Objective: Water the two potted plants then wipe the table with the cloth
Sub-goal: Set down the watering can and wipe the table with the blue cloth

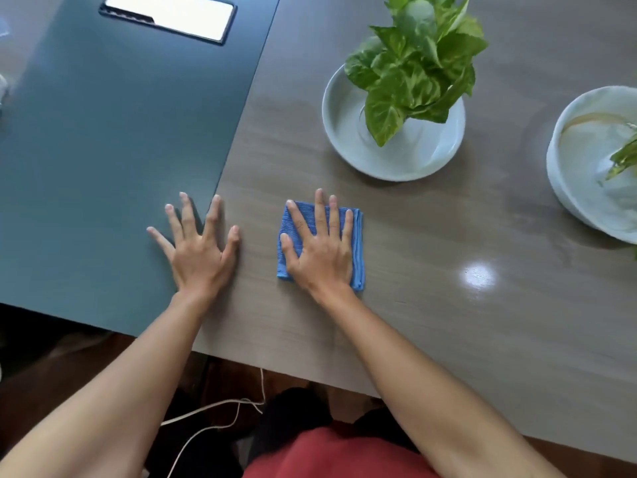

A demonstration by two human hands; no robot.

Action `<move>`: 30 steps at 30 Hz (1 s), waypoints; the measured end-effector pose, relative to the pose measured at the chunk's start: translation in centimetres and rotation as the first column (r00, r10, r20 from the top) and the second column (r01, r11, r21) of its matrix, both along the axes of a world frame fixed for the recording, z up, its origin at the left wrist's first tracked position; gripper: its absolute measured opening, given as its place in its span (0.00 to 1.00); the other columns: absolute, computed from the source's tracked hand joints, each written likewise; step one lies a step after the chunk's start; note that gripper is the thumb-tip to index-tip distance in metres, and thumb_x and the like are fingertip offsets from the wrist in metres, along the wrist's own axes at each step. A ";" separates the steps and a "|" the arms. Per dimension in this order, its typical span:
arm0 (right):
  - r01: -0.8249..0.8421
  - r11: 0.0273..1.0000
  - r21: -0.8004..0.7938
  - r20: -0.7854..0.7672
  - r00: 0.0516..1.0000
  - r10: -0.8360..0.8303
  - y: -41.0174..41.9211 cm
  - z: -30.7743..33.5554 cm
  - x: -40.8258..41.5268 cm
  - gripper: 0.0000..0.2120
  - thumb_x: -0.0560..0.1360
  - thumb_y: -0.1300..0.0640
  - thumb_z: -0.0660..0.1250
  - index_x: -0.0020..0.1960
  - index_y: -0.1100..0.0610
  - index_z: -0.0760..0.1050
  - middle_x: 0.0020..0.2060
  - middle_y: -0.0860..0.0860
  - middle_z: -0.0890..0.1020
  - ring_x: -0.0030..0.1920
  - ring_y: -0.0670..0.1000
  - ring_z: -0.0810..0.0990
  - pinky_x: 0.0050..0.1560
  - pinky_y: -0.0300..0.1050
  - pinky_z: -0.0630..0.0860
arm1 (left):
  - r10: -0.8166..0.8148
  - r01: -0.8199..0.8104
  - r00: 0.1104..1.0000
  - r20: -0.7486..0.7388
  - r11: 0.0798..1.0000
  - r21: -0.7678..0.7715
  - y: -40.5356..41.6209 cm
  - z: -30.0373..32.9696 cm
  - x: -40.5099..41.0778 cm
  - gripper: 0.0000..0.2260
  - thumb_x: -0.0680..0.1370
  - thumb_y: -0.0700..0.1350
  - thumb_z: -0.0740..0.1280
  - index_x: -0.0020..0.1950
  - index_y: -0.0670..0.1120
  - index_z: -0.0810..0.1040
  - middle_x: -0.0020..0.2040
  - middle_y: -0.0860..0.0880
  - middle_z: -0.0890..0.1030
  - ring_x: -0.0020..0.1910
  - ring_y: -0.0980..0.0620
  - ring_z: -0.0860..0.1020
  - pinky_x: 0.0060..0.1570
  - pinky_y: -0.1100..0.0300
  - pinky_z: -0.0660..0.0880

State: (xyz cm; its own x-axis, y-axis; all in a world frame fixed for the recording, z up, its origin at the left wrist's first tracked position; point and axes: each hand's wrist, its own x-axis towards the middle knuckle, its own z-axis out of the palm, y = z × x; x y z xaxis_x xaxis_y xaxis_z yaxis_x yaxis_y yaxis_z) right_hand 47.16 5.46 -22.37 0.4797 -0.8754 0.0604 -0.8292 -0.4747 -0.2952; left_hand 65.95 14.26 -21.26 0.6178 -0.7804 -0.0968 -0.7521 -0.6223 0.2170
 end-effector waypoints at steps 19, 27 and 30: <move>-0.027 0.993 0.119 -0.157 0.987 0.046 -14.9 1.6 12.4 0.29 0.81 0.36 0.46 0.81 0.39 0.51 0.83 0.53 0.45 0.82 0.56 0.43 0.80 0.60 0.38 | 0.033 -0.034 0.999 0.018 0.998 0.057 -0.1 -0.6 0.1 0.30 0.79 0.66 0.50 0.80 0.62 0.50 0.82 0.44 0.44 0.80 0.40 0.44 0.73 0.29 0.42; 0.008 0.997 0.081 -0.128 0.992 0.002 -6.5 1.2 9.2 0.29 0.82 0.37 0.47 0.81 0.41 0.53 0.83 0.54 0.49 0.82 0.57 0.46 0.80 0.63 0.42 | 0.019 -0.020 1.000 0.009 0.999 0.049 0.0 -0.7 0.2 0.28 0.80 0.64 0.50 0.80 0.62 0.51 0.82 0.45 0.45 0.80 0.41 0.44 0.73 0.31 0.39; 0.019 0.992 0.121 -0.124 0.992 -0.004 -0.6 1.4 6.5 0.29 0.82 0.37 0.48 0.81 0.41 0.52 0.83 0.54 0.47 0.82 0.57 0.44 0.79 0.63 0.40 | 0.013 -0.014 0.999 -0.045 1.000 -0.028 0.4 -0.1 0.2 0.28 0.80 0.63 0.49 0.80 0.60 0.54 0.82 0.44 0.49 0.80 0.41 0.46 0.73 0.31 0.39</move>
State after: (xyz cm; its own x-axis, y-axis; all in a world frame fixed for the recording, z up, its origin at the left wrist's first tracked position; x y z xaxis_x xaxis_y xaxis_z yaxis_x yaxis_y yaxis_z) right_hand 53.71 4.82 -20.92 0.4667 -0.8781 -0.1058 -0.8680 -0.4318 -0.2451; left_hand 66.12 14.68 -21.40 0.6239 -0.7747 -0.1031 -0.7326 -0.6257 0.2681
